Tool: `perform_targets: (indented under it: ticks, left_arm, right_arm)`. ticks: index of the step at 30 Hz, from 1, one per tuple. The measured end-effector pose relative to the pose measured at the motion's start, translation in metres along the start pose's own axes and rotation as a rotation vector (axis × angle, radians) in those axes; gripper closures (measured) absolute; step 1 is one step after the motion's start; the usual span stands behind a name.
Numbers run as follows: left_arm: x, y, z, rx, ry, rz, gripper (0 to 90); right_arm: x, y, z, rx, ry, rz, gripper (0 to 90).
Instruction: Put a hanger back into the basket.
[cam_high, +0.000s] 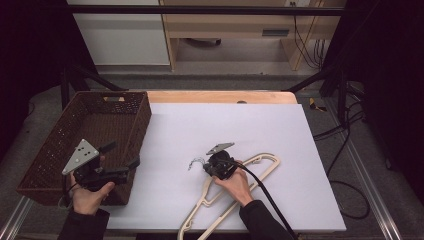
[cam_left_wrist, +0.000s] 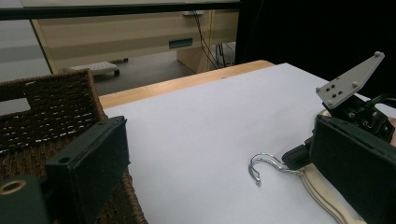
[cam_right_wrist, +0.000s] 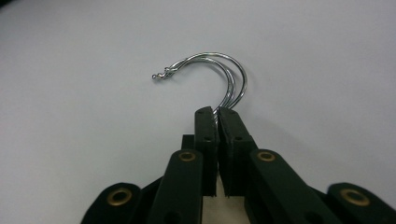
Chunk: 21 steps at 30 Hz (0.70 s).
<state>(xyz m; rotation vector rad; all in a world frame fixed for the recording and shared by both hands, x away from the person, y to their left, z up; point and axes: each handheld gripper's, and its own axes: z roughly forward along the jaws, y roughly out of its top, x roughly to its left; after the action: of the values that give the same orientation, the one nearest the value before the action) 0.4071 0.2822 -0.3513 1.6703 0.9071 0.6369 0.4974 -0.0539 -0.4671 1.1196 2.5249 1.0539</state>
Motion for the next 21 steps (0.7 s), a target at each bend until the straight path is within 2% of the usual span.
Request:
perform_targets:
  ticks: [8,14,19,20,21]
  left_arm:
    - [-0.002,0.0,0.002,0.012,-0.005,0.008,4.5]
    - [-0.008,0.0,0.004,0.018,-0.018,0.015,4.7]
    - [-0.014,0.0,0.007,0.026,-0.036,0.018,5.0]
    - [-0.018,0.0,0.008,0.03,-0.044,0.021,5.0]
    - [-0.023,0.0,0.011,0.04,-0.056,0.031,5.2]
  right_arm:
    - [-0.002,0.0,-0.001,0.01,0.011,0.02,88.8]
    - [0.0,0.002,-0.008,-0.01,0.008,0.036,89.1]
    - [0.0,0.002,-0.012,-0.033,0.004,0.007,89.2]
    - [0.0,0.002,-0.012,-0.041,0.002,0.019,89.2]
    - [-0.001,0.003,-0.015,-0.052,0.003,0.001,89.2]
